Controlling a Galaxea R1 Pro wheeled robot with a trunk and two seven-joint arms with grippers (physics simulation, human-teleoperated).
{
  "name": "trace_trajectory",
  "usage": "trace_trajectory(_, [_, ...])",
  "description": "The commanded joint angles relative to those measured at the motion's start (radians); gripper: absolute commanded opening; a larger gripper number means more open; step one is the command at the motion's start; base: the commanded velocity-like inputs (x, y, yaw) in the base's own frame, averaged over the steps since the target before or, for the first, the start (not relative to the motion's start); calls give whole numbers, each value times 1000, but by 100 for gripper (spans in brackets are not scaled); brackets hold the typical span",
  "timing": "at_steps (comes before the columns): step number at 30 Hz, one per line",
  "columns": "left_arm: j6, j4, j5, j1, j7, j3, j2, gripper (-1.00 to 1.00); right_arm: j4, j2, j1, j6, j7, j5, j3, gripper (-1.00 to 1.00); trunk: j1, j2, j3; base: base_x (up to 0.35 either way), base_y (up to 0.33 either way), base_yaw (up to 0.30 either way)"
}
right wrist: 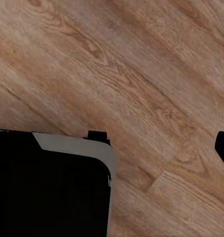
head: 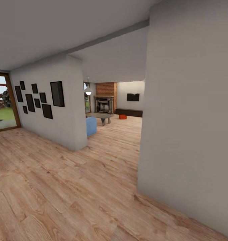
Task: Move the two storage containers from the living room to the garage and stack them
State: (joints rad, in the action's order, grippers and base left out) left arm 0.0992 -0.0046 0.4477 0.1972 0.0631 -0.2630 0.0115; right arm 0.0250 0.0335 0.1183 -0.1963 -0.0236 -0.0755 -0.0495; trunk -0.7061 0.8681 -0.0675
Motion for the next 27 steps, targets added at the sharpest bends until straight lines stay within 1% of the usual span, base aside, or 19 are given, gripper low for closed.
trace_trajectory(1, [2,0,7,1,3,-9,0,100,3,0,1,-5,-2,-7,-4,100,-1,1,-2,324,0,269])
trace_trajectory(22, [2,0,7,1,3,-9,0,100,3,0,1,-5,-2,-7,-4,100,-1,1,-2,324,0,269])
trace_trajectory(27, [2,0,7,1,3,-9,0,100,3,0,1,-7,-2,-6,-3,100,-1,1,-2,324,0,98])
